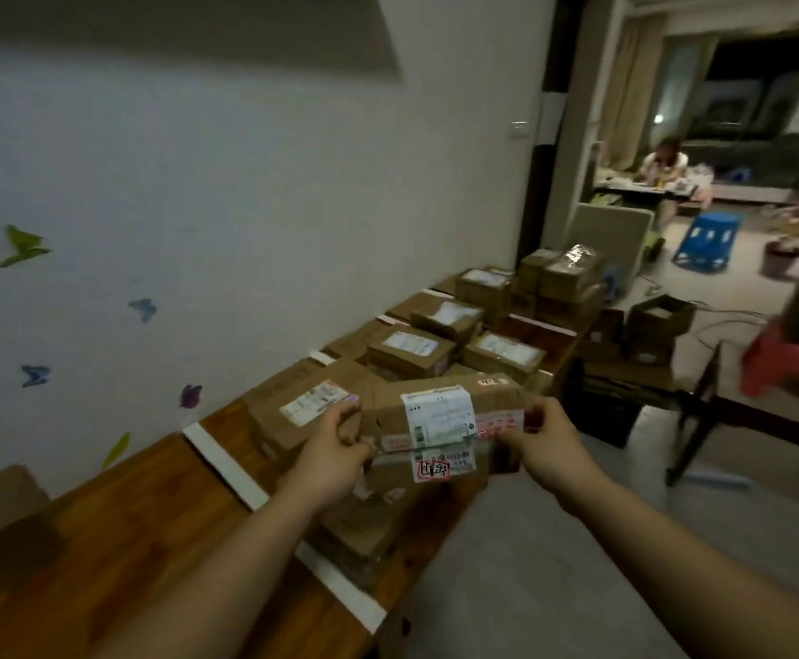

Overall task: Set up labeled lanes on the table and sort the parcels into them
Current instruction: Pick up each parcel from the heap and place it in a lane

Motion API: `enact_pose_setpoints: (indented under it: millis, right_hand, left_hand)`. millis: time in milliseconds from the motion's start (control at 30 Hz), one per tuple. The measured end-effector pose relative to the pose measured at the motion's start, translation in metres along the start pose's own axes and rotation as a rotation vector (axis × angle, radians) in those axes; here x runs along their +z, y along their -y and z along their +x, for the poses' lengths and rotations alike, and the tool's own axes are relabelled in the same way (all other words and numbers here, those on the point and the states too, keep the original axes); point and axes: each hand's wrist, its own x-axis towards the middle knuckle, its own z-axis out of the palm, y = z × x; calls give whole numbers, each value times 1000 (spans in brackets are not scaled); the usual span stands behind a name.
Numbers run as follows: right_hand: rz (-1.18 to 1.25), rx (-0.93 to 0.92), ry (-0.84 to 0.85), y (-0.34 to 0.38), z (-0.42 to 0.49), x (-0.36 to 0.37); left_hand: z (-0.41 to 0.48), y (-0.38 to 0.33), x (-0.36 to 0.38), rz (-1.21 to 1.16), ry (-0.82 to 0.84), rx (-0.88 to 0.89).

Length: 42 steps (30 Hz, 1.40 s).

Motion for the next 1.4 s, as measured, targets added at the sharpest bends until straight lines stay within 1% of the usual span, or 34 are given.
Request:
enact_pose_setpoints:
  millis: [67,200,333,433,600,667,733,833,1000,1067,1167,1267,1400]
  right_hand:
    - [1,7,-45,-17,16,-36]
    - [17,25,-92,-47,54,-122]
    - [-3,0,-163,-68,91,-209]
    - [-2,-19,-160,-76,118,-252]
    - [0,-20,-141,-96,166,-281]
    - [-29,-15,-158,-108,186,-284]
    - [-58,1,-156,-117,209,-286]
    - [-95,-14,-130,-124,255,-290]
    - [-160,-40,-137,-126,348,-298]
    - [-281,-116,-70,-123,383,-303]
    - [-638,-232,72,-117,432,-307]
    - [-938,-309,128,-117,473,-304]
    - [-1055,-421,330,-116,531,-286]
  left_hand:
    - [14,-13,41,48,32,36]
    - [48,-44,134,50,112,77]
    - [74,-77,228,96,193,128]
    - [92,-97,277,109,210,166]
    - [132,-116,322,128,189,161]
    - [150,-119,334,117,211,161]
    - [173,-122,344,49,263,155]
    - [219,-126,361,3,323,129]
    - [312,-127,394,-86,315,81]
    - [347,-131,403,-124,311,49]
    - [403,-141,407,-123,295,18]
    - [447,-143,406,-87,287,-65]
    - [489,-135,406,-37,245,-151]
